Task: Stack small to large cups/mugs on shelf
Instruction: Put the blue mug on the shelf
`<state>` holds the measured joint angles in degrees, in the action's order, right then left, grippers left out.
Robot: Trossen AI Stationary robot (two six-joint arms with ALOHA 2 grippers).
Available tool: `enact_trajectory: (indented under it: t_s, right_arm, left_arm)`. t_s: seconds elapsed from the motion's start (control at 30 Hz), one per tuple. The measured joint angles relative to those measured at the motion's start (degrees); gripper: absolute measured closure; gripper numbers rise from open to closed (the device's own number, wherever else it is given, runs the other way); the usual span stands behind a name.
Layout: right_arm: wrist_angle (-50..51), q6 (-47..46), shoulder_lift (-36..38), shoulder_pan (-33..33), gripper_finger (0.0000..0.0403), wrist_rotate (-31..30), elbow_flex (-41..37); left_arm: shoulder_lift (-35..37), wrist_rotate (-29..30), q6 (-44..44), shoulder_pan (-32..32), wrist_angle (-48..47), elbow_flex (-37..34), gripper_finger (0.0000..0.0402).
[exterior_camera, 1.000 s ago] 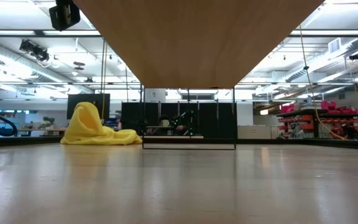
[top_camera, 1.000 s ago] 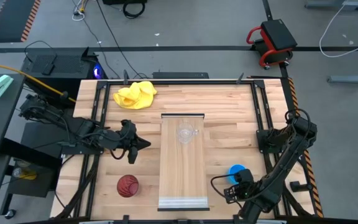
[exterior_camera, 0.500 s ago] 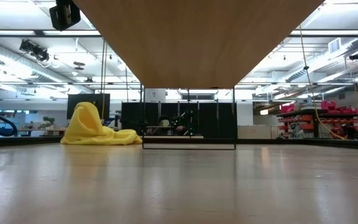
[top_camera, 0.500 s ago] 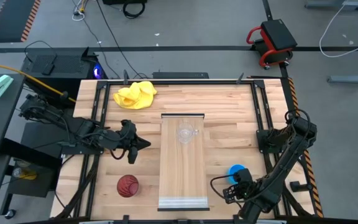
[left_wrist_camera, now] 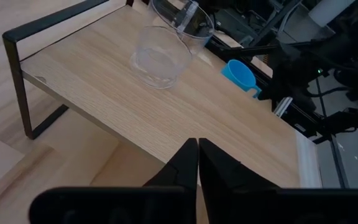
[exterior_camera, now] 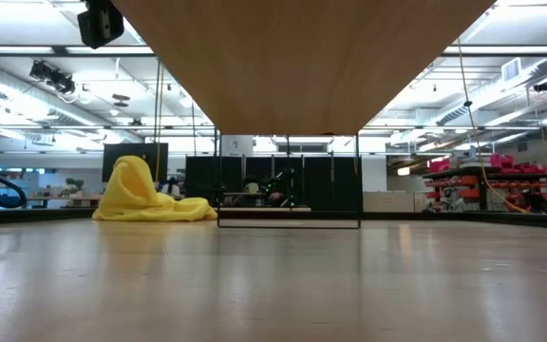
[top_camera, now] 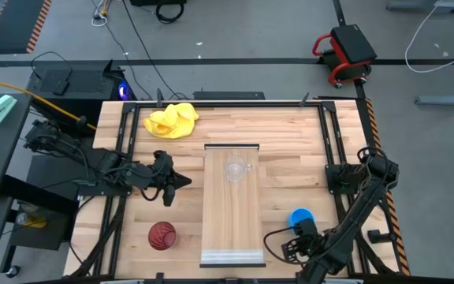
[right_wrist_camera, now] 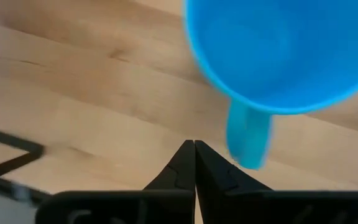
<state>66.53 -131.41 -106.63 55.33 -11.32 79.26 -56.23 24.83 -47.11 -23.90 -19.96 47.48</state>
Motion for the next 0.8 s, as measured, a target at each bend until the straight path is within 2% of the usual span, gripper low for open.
enact_trajectory:
  t_s: [0.23, 0.8]
  right_arm:
    - [3.7, -1.6, 0.0, 0.6, 0.0395, 3.8, 0.0]
    - [11.1, -2.1, 0.0, 0.7, 0.0396, 5.9, 0.0]
  left_arm:
    - [0.0, 0.0, -0.2, 0.0, 0.0, 0.0, 0.0384]
    - [0.0, 0.0, -0.2, 0.0, 0.0, 0.0, 0.0378]
